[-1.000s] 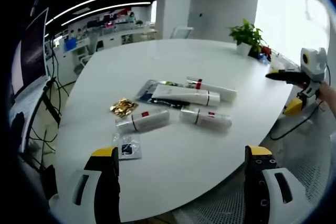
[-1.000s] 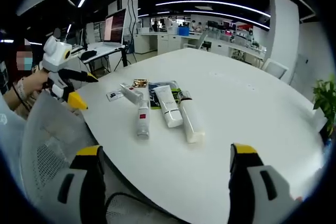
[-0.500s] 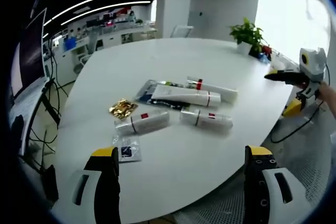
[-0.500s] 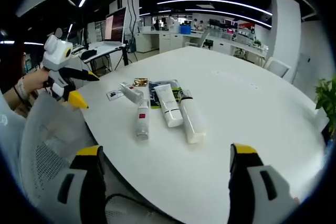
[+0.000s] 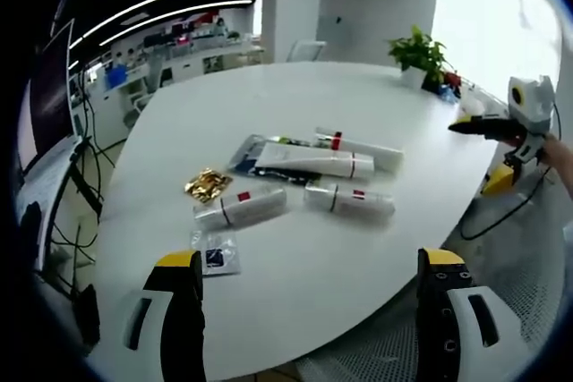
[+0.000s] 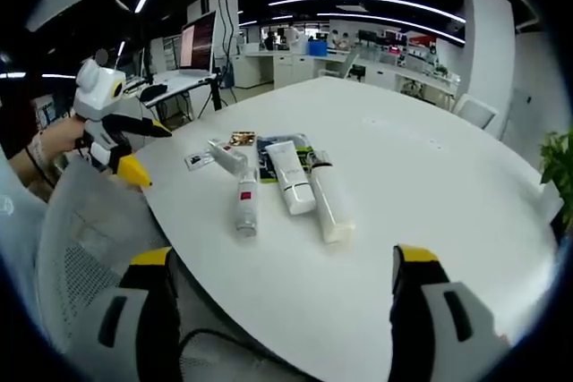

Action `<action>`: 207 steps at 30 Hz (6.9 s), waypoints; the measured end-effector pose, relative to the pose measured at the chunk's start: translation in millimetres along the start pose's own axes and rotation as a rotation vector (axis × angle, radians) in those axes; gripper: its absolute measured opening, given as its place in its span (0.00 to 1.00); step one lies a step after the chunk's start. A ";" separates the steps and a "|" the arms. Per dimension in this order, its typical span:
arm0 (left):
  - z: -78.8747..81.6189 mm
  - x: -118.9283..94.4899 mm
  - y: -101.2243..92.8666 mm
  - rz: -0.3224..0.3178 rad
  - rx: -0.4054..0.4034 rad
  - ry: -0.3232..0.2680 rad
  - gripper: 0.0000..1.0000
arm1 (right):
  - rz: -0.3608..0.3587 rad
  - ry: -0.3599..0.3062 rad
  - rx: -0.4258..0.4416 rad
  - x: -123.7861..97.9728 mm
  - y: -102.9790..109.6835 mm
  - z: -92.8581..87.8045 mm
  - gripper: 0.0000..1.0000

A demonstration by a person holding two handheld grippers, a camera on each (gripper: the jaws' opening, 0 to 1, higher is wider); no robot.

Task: Arrange the skincare products in the storage area until every visible bottle or jar stands upright without overlapping.

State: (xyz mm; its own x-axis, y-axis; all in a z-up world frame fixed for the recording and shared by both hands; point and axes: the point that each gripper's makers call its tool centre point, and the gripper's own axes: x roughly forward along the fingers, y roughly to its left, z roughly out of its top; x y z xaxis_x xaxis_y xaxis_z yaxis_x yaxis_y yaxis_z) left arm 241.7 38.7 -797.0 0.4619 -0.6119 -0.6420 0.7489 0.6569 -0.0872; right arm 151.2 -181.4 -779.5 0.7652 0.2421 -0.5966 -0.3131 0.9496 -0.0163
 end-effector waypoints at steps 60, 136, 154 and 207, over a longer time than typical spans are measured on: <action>-3.0 7.7 2.3 -0.042 -0.017 0.009 0.97 | 0.112 0.217 -0.178 55.5 -33.1 15.4 0.99; -9.2 15.1 5.2 -0.051 -0.049 0.037 0.97 | 0.231 0.601 -0.334 146.6 -63.1 -9.2 0.43; -9.4 15.4 4.7 -0.060 -0.051 0.043 0.97 | 0.273 0.708 -0.365 154.2 -57.2 -17.4 0.36; 7.8 28.7 -25.4 -0.159 0.006 0.058 0.93 | 0.207 0.593 -0.205 154.9 -65.4 -12.8 0.25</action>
State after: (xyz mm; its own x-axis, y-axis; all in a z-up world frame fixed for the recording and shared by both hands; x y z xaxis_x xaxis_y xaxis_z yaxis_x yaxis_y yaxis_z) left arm 239.6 1.1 -807.3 0.3097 -0.6813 -0.6633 0.8133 0.5512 -0.1865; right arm 282.9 -208.5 -881.1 0.2560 0.2092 -0.9437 -0.5665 0.8236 0.0289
